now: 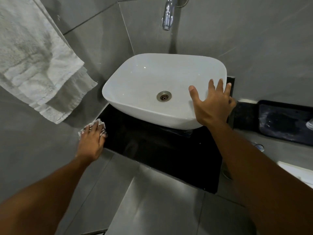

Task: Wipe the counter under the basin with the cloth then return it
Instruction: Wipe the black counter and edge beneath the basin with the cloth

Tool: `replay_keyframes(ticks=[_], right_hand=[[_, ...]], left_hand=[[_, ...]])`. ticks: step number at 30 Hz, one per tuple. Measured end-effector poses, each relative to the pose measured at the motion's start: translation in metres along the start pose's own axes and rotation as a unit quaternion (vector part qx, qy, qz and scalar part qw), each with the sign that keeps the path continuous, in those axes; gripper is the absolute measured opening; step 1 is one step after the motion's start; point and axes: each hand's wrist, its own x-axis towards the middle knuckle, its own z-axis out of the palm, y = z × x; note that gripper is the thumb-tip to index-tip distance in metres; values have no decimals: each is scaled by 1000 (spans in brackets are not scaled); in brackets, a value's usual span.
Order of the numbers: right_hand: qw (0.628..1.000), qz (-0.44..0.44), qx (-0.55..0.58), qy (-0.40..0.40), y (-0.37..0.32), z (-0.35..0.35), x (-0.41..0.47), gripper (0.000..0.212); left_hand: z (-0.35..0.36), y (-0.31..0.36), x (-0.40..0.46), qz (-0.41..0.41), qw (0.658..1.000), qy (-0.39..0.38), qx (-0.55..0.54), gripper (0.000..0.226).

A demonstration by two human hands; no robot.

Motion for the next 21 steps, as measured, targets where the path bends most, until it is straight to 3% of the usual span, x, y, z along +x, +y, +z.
replay_keyframes(ticks=[3, 6, 8, 15, 21], right_hand=[[1000, 2, 0, -6, -2, -2, 0, 85], [1000, 1, -4, -4, -1, -2, 1, 85], [1000, 2, -8, -7, -2, -2, 0, 86], [1000, 7, -4, -4, -1, -1, -3, 89], [1000, 7, 3, -5, 1, 0, -6, 89]], left_hand=[[7, 9, 1, -85, 995, 42, -43, 61], [16, 46, -13, -208, 961, 98, -152, 60], [18, 74, -26, -244, 941, 116, -202, 61], [33, 232, -112, -171, 947, 107, -252, 55], [17, 366, -185, -10, 972, -18, -234, 56]])
